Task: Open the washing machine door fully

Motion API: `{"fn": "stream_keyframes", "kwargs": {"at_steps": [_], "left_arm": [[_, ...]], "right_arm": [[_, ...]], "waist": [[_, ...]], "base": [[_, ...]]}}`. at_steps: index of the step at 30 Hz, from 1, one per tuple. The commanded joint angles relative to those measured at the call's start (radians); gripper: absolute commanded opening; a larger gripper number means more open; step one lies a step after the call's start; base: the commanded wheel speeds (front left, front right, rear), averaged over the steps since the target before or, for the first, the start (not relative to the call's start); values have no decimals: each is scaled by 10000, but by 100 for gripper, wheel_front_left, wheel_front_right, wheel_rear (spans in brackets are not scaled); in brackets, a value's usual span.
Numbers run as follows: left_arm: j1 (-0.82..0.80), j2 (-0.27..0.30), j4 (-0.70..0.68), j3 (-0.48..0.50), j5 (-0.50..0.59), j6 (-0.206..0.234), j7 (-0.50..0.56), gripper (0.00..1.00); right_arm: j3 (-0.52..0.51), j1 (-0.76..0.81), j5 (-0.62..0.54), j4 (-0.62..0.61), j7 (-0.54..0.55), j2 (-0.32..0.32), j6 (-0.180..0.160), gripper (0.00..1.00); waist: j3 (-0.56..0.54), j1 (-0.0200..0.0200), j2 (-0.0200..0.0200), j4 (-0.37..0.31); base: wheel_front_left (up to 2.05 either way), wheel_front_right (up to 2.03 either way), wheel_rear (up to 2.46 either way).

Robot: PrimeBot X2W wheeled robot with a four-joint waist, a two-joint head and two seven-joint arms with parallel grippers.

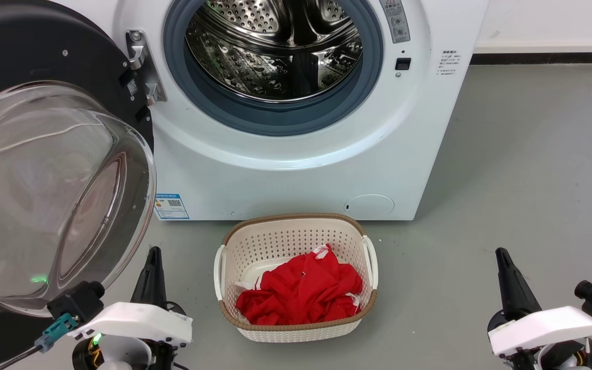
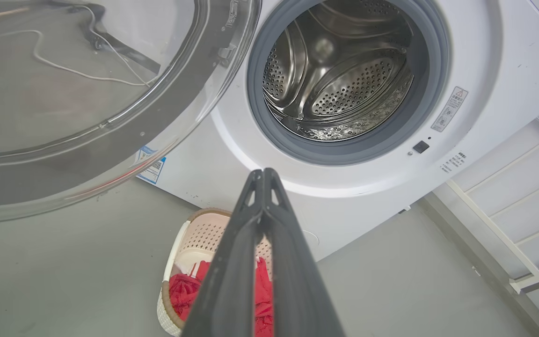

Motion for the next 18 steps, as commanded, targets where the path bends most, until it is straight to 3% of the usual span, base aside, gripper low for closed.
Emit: {"fn": "stream_keyframes", "kwargs": {"at_steps": [1,18], "left_arm": [[-213,20,-101,69,-328,-64,59,0],[-241,-22,-28,364,-2698,-374,645,0]], "right_arm": [[-53,-259,338,-81,51,-63,-2,0],[-216,-430,2733,94,482,-79,-2,0]], "waist": [[-3,0,-1,0],[-53,0,-1,-1]], "base": [[0,0,0],[0,0,0]]}}
